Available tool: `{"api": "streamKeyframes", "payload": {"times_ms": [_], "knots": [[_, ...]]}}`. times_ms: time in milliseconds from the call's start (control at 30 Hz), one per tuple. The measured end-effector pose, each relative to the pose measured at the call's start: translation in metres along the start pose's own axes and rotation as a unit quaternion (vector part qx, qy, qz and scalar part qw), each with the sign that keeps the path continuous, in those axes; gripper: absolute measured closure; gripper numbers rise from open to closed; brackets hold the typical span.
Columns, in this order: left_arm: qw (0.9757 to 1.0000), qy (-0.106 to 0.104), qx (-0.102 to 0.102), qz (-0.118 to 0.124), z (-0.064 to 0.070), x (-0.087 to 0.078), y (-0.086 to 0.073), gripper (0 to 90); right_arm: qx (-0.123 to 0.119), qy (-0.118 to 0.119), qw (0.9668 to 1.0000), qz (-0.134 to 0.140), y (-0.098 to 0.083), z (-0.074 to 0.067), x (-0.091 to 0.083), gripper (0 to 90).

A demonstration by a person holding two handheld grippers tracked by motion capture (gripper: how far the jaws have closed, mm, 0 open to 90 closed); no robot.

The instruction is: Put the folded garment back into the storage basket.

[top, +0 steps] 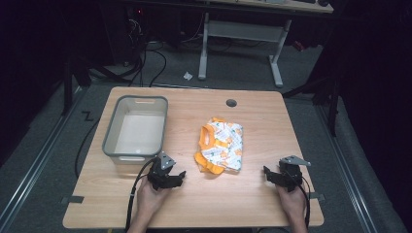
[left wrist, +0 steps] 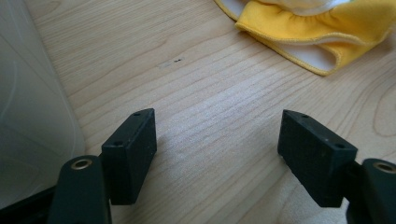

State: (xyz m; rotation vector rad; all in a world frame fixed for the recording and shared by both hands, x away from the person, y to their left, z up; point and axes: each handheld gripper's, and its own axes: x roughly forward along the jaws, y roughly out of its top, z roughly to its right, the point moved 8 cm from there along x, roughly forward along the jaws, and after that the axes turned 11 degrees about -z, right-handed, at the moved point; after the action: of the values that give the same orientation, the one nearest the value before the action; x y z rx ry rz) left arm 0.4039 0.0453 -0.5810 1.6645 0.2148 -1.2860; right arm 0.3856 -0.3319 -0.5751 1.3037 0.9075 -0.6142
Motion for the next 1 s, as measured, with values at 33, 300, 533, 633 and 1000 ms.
{"api": "streamKeyframes", "payload": {"times_ms": [33, 300, 533, 633, 1000], "knots": [[1.0, 0.0, 0.0, 0.0, 0.0, 0.0, 0.0, 28.6, 0.0, 0.0, 1.0, 0.0, 0.0, 0.0, 0.0, 30.4], [1.0, 0.0, -0.001, 0.0, 0.0, 0.0, 0.0, 28.8, 0.002, 0.0, 1.0, 0.001, 0.0, 0.0, 0.0, 30.3], [1.0, 0.001, -0.001, 0.0, -0.001, 0.0, 0.001, 28.9, 0.001, -0.001, 1.0, 0.001, 0.0, 0.0, 0.0, 30.3], [1.0, 0.002, -0.003, 0.0, 0.0, 0.001, 0.001, 28.6, 0.001, -0.001, 1.0, 0.001, 0.0, 0.0, 0.0, 30.3], [1.0, 0.003, -0.003, -0.006, 0.013, 0.001, 0.013, 27.6, 0.001, 0.001, 1.0, 0.0, -0.001, 0.0, 0.0, 30.1]]}}
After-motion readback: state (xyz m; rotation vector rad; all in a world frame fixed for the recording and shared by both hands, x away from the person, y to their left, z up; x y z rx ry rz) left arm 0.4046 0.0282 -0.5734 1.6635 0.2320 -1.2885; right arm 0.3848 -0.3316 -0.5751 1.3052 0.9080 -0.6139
